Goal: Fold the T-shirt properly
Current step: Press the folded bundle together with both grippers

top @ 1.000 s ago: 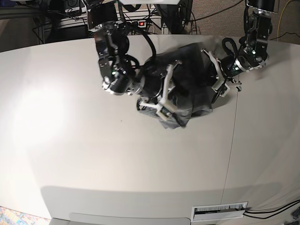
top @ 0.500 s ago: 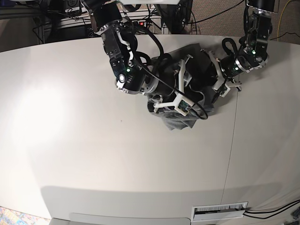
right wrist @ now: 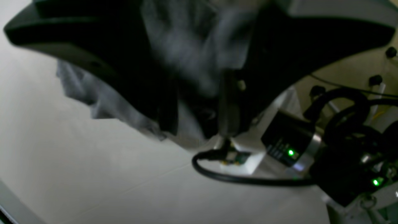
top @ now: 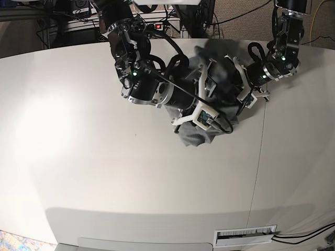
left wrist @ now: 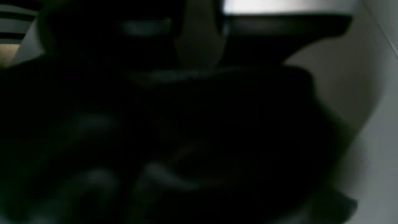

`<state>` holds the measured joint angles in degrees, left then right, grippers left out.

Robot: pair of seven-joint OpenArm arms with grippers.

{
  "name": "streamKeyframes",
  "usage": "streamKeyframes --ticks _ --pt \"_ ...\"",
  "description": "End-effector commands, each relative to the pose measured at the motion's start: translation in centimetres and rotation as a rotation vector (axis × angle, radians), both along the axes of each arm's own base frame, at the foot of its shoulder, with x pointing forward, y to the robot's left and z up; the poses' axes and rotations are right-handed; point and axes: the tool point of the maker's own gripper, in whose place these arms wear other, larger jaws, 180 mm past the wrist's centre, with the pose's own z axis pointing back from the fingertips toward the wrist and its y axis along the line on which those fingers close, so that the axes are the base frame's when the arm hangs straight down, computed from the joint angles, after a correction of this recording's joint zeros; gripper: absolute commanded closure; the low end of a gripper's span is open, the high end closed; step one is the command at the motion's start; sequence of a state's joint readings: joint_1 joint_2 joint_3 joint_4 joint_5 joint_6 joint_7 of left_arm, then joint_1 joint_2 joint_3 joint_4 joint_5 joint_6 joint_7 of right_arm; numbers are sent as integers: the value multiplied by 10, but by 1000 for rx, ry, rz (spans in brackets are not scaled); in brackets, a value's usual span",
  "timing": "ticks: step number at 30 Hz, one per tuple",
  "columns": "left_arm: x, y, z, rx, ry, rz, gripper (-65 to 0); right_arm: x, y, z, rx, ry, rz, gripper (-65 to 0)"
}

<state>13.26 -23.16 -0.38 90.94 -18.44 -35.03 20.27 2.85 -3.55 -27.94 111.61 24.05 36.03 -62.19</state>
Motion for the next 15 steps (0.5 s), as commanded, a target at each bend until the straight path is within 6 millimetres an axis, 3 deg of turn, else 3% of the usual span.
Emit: streamKeyframes --ticks 1,9,15 --pt "0 9 -6 69 12 -8 0 2 6 17 47 -33 14 -230" --pt "-1 15 -11 130 8 -23 0 18 -10 1 -93 -95 -56 -230" --pt "4 10 0 125 -27 -32 0 30 -27 -7 -209 -153 -115 -230"
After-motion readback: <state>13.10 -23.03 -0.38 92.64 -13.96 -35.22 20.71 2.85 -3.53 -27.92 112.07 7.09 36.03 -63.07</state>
